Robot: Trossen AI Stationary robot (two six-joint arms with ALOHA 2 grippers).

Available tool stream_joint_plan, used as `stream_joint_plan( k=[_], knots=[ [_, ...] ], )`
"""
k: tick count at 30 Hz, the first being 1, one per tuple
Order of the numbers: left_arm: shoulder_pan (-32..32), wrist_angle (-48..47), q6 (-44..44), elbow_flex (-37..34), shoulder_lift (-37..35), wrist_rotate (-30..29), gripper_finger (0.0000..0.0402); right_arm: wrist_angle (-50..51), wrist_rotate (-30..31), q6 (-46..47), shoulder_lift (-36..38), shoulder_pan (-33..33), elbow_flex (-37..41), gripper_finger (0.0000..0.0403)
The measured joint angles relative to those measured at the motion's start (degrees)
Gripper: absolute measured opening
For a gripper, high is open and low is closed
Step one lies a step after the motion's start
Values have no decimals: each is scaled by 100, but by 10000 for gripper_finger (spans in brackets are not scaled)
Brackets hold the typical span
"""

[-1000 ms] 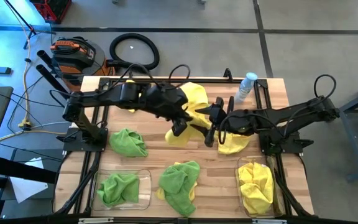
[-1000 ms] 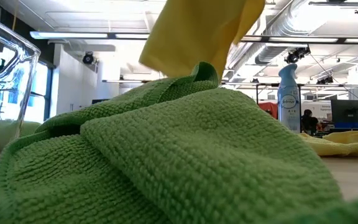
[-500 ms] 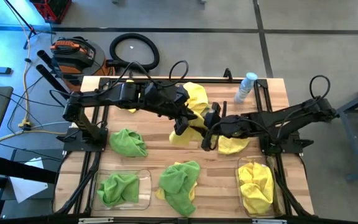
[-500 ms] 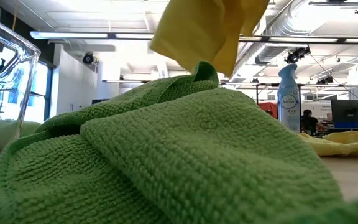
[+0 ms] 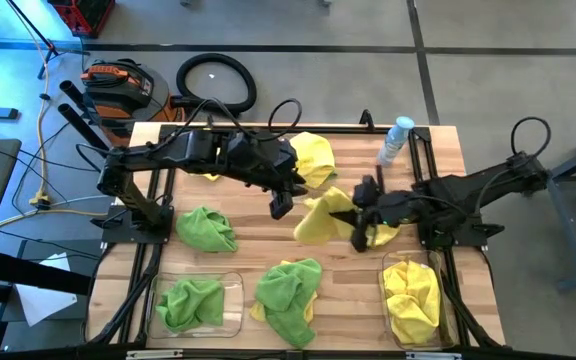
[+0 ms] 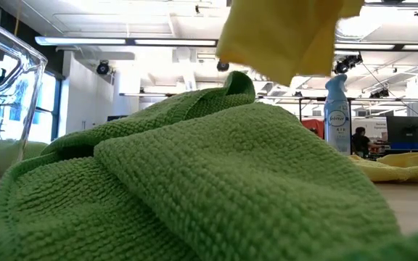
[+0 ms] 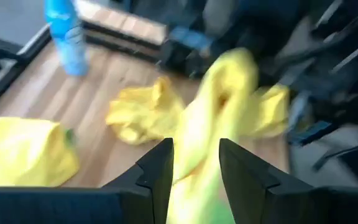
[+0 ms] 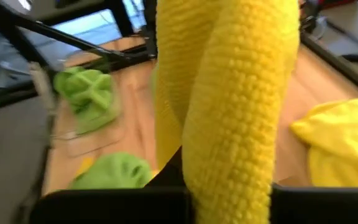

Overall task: Sort microfiber towel by color & place in baskets
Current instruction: Put the middle left yellow microfiber towel into the right transparent bin

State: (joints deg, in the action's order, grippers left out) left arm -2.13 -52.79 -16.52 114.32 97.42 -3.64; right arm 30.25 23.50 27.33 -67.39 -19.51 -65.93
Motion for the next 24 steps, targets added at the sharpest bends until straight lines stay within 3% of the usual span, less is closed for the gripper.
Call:
stream_joint_plan(
  k=[3,8,15,18,24],
  knots=[
    [-160,-171,356,-152,-80,-534,117,92,105,405,228,-333,0,4],
    [-412,-166,539,-733,-383,-883,115,494,443,1213,489,-1008,-39,2],
    [-651,1043,315,-2675,-1467,-1347,115,3054,893,3180,167,-2011,-1262,1],
    [-701,1566,-8,-3523,-2019,-1354,115,4087,729,3851,-206,-2362,-2111,1],
    [-786,2215,-755,-4861,-2878,-1361,115,6005,-251,5285,-1164,-2945,-3761,1]
  ],
)
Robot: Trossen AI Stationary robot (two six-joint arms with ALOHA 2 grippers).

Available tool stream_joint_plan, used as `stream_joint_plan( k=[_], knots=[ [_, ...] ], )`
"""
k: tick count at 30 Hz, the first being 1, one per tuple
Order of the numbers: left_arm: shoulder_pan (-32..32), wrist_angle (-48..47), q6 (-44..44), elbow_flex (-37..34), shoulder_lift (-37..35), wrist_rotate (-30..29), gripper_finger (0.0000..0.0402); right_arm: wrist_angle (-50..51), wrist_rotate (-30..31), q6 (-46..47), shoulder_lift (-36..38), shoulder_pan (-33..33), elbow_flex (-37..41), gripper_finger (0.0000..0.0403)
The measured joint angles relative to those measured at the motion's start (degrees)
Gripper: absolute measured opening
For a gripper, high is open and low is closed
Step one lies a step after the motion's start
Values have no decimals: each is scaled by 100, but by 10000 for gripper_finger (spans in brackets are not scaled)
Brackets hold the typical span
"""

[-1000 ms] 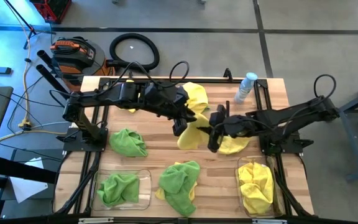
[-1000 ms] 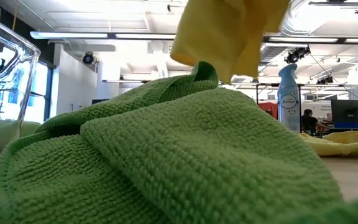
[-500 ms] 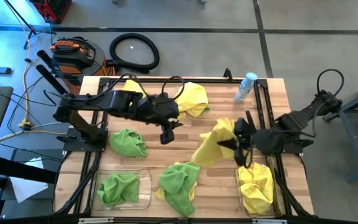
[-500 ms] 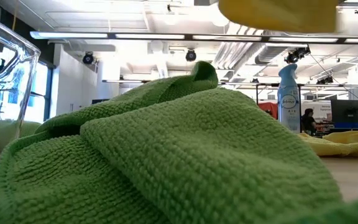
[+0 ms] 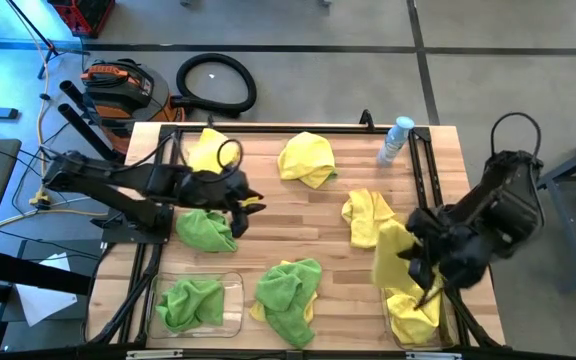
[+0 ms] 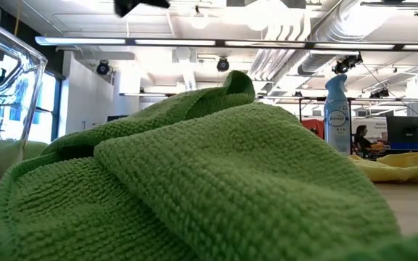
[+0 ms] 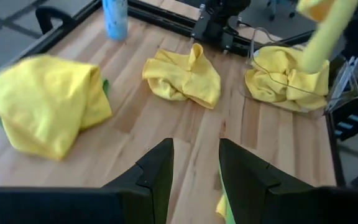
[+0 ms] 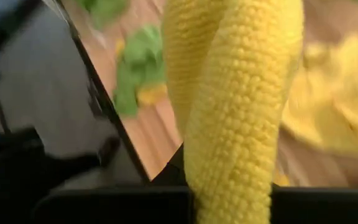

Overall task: Sort microfiber towel by color & place in baskets
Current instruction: Put the middle left yellow microfiber towel into the right transparent bin

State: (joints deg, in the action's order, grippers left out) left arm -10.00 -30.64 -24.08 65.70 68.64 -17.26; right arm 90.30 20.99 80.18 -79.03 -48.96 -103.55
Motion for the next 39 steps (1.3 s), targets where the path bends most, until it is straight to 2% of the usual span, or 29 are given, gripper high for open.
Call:
stream_joint_plan(
  k=[5,12,15,21,24,28,31,34,39],
  knots=[
    [-154,443,-309,-719,-419,-9,115,-19,-394,458,-416,-324,-260,0],
    [-296,762,-441,-1075,-609,-90,115,-17,-1407,1241,-393,-757,824,0],
    [-318,835,-436,-1074,-612,-131,115,-28,-1230,1421,-262,-918,1351,0],
    [-279,855,-439,-1070,-612,-250,115,-57,-195,1664,111,-965,2633,0],
    [-278,996,-441,-1070,-610,-254,115,-402,-376,1876,297,-984,3316,0],
    [-278,1103,-537,-1070,-609,-254,115,-1893,-425,1898,485,-1124,4188,0],
    [-278,1096,-624,-1070,-609,-254,115,-2645,-689,1899,462,-1120,4624,0],
    [-278,1093,-685,-1070,-609,-254,115,-2930,-1081,1927,440,-1106,4875,4],
    [-278,1106,-752,-1070,-609,-254,115,-2901,-1143,2143,444,-1103,4884,39]
  ],
)
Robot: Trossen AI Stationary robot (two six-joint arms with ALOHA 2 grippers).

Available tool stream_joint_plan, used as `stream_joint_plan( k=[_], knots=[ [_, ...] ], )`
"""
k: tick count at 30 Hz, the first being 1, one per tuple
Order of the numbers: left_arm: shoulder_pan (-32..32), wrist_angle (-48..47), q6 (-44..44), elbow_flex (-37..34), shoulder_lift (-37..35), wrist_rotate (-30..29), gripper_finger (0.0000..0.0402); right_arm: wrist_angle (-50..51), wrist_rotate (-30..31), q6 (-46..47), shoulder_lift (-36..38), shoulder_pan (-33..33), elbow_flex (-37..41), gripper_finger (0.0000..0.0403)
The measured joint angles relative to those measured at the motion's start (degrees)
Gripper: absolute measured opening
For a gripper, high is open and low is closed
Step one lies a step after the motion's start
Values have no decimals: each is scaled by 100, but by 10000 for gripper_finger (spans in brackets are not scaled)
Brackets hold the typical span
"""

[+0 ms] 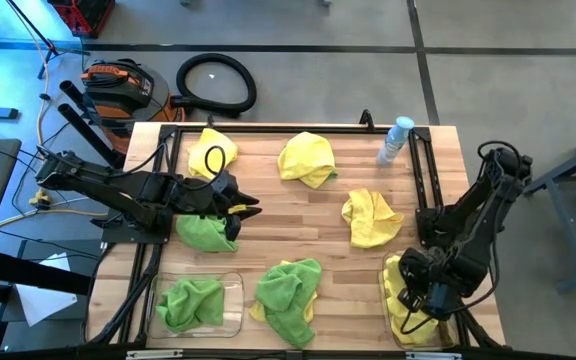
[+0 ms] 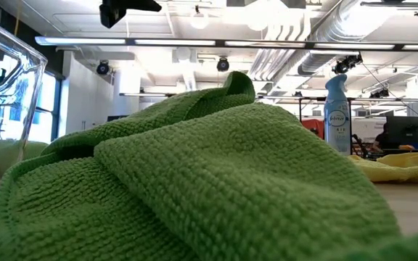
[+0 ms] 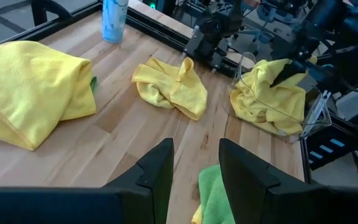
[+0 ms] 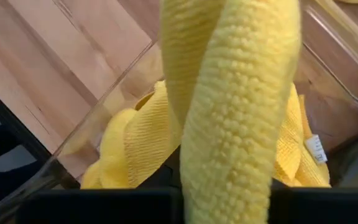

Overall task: Sort microfiber towel by color & place in baskets
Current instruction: Put the middle left yellow microfiber towel into the right transparent bin

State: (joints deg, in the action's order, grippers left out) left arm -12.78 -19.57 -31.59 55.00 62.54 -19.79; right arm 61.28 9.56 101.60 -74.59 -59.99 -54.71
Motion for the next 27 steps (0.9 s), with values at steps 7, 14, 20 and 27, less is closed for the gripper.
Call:
stream_joint_plan(
  k=[7,14,20,27],
  knots=[
    [0,0,-33,0,0,-6,115,370,-59,34,2,-2,-563,126],
    [0,0,-33,0,0,-17,115,1139,-215,269,7,-2,-1345,201],
    [0,0,-33,0,0,-17,115,1394,-470,510,9,-4,-1736,212],
    [-2,0,-74,0,0,-14,115,1394,-359,1075,-32,-4,-1581,204]
  ],
)
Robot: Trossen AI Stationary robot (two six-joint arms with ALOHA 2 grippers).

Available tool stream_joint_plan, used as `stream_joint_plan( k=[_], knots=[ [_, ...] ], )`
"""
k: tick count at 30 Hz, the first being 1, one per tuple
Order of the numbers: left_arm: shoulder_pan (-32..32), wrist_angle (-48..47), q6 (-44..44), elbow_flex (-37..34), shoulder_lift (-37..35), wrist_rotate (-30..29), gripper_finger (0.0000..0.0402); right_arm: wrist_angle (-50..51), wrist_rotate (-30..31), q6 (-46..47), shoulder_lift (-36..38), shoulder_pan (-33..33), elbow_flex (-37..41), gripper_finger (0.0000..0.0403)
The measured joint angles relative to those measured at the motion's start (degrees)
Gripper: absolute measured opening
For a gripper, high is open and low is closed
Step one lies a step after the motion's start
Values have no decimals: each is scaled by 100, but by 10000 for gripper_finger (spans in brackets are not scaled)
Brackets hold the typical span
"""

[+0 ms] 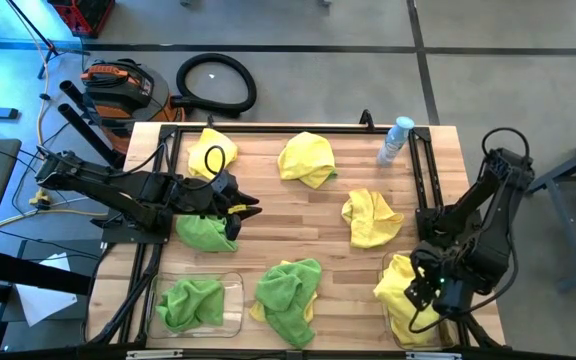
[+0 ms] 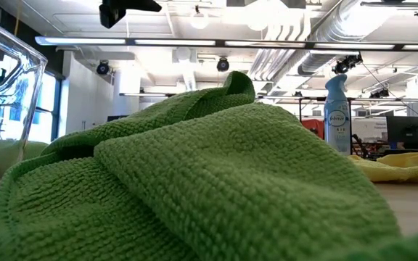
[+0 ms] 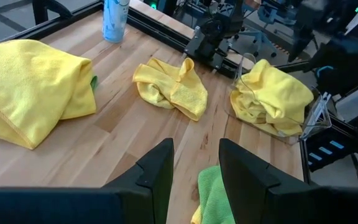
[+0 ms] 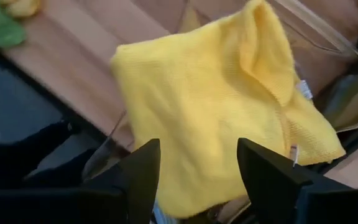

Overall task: Sort microfiber towel by color & place in baskets
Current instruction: Put the middle left yellow microfiber towel into the right transparent bin

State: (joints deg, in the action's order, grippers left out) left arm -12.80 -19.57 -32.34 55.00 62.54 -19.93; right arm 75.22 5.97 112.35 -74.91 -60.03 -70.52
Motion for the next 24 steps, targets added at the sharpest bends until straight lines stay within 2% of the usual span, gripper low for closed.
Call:
stream_joint_plan(
  k=[9,17,24],
  knots=[
    [-37,-3,-46,0,0,40,115,-1781,-369,222,-49,-2,1178,139],
    [-39,-2,-48,0,0,40,115,-2265,-580,445,-49,122,2382,62],
    [-39,-2,-109,0,0,42,115,-3171,-610,448,-46,195,3126,15]
  ],
)
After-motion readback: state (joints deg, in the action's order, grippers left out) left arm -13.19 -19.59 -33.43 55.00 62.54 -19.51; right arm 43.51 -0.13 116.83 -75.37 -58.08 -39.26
